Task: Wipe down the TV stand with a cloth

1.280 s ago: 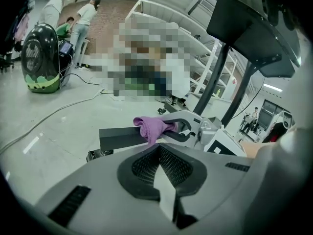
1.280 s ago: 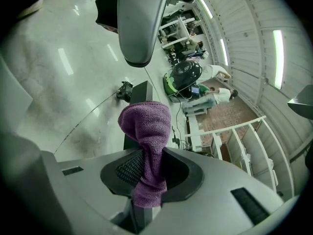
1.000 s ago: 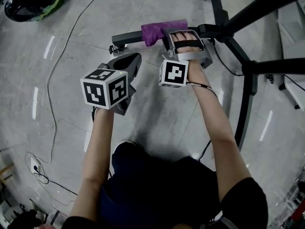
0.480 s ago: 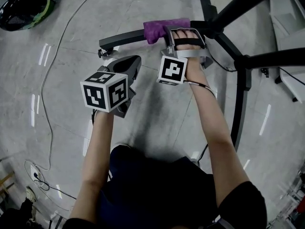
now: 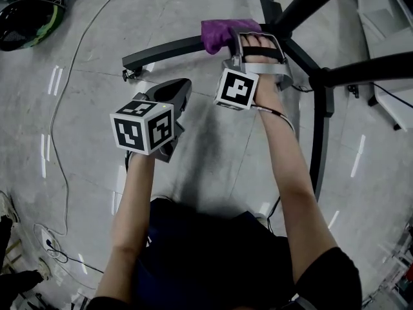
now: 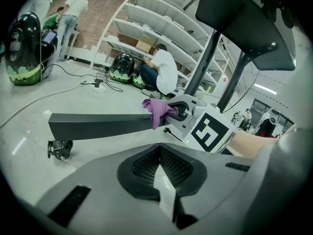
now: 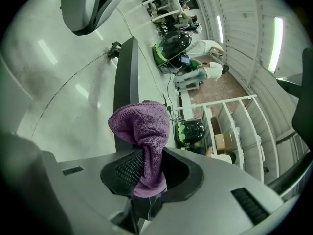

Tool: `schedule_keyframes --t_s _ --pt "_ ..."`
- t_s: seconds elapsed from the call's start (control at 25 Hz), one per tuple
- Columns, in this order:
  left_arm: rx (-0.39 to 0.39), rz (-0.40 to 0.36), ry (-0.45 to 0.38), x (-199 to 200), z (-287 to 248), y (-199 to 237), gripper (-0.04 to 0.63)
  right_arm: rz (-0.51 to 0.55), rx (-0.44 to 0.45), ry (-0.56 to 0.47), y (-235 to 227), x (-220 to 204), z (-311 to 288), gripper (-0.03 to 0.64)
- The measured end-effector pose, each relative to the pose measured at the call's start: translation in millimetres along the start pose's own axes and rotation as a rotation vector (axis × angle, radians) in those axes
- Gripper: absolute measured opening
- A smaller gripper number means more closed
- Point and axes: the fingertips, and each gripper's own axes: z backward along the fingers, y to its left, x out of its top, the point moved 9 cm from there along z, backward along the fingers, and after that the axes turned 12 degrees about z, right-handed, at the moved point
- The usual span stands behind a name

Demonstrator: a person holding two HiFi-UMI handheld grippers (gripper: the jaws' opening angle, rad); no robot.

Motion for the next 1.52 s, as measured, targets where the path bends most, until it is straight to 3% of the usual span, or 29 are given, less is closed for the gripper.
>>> schedule_keyframes --t_s 0.4,0.6,0.88,1.52 --pt "-0.011 0.0 0.011 -6.1 -8.3 -9.6 0.008 -0.099 -0.027 0.027 -5.7 -23.1 0.7 0.106" --pt "-0.018 0.005 0.012 -7.2 -10.8 -10.7 0.008 -0.099 -0.037 0.05 -7.3 -32.3 1.7 0.106" --pt "-0.039 0.01 0.018 -11.1 -14.1 -13.8 0.008 -0.1 -0.033 0.167 -8.1 -68.8 -6.8 0.106" --pt "-0.079 0.007 0.03 -20.2 -14.3 -23.2 0.008 -0.054 -0.019 0.201 4.5 -74.2 0.2 0.104"
